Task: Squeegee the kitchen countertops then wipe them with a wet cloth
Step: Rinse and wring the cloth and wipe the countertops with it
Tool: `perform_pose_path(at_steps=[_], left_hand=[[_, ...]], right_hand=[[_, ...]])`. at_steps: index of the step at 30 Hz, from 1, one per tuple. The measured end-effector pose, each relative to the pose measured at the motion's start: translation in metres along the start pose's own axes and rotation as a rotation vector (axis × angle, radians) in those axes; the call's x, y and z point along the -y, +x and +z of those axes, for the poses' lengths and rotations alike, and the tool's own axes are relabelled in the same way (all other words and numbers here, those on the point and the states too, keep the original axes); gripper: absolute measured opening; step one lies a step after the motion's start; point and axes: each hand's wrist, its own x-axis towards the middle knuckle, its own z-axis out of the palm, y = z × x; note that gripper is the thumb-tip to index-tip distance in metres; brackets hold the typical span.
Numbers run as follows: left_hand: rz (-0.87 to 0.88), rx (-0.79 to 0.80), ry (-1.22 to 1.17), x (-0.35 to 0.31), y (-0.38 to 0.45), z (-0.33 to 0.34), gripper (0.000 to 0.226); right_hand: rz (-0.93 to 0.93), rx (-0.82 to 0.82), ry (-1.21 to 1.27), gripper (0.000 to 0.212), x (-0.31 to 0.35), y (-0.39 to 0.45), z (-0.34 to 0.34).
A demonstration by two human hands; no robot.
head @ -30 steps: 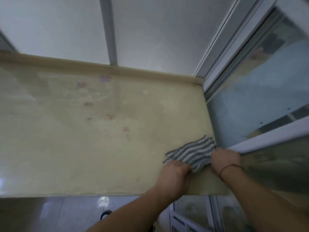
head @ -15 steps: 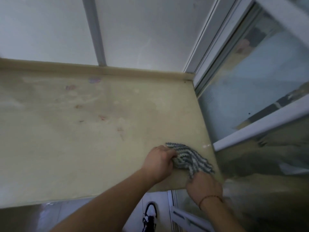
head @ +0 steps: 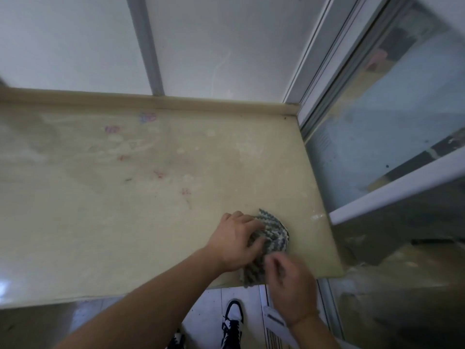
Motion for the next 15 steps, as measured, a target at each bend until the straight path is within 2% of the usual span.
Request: perform_pose_path(at_steps=[2,4,6,11,15], left_hand=[[-0.006,-0.019,0.111,-0.011,-0.004,0.007,0.046],[-0.019,-0.019,0.188,-0.020,-0.006,0.018,0.045],[-0.034,-0.037,0.213,-0.023,-0.007,0.022,0.039],[0.012,-0.067,0.254,-0.012,-0.012,0.013,0.033],[-0.030,-0.080,0.269,0.008,-0.035,0.002,0.030]], right_hand=[[0.078,-0.144,-0.072,0.027,-0.020,0.013,-0.009],[0.074,-0.092,-0.209,0.040,-0.030,0.027,-0.008],[0.056,-0.046,-0.281,0.044,-0.033,0.033,-0.004],[0.028,-0.014,-0.318,0.044,-0.020,0.026,0.012],[-0.033,0.022,-0.292,0.039,0.007,0.022,0.029]])
